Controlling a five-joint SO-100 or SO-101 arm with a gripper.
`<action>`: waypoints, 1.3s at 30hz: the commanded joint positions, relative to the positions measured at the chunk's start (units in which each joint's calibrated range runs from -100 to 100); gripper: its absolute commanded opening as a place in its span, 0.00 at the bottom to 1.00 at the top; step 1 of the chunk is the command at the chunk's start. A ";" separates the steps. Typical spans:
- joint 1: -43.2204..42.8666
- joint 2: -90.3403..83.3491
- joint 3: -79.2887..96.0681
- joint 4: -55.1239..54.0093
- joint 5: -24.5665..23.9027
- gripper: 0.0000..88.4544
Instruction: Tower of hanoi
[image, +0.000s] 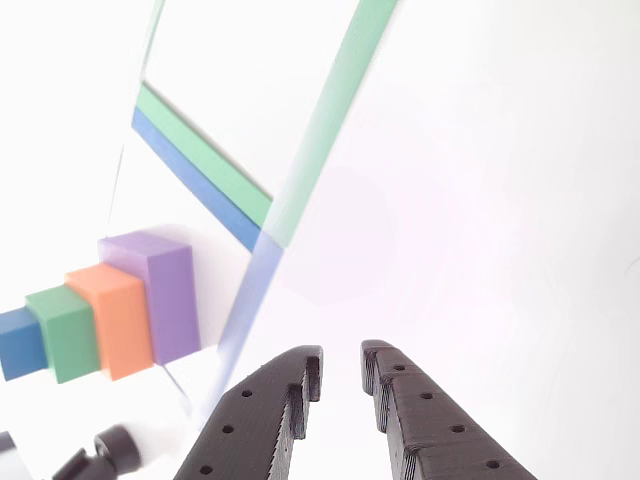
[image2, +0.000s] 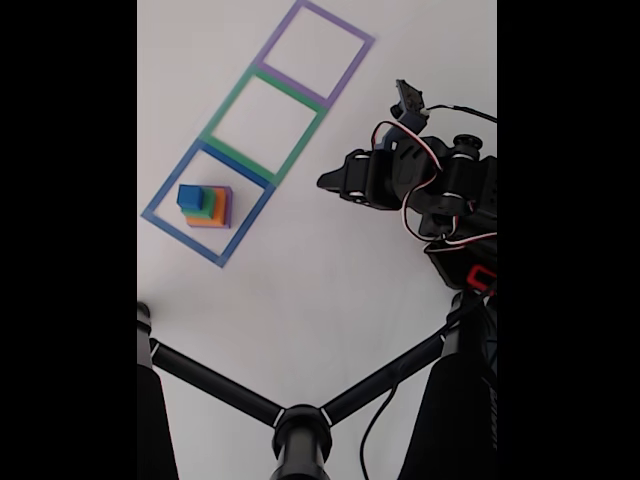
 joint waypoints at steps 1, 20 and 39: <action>-0.62 -0.43 0.42 -1.05 2.31 0.00; -2.06 -0.43 0.42 -1.13 4.50 0.00; 1.39 -0.43 0.42 -1.21 0.28 0.00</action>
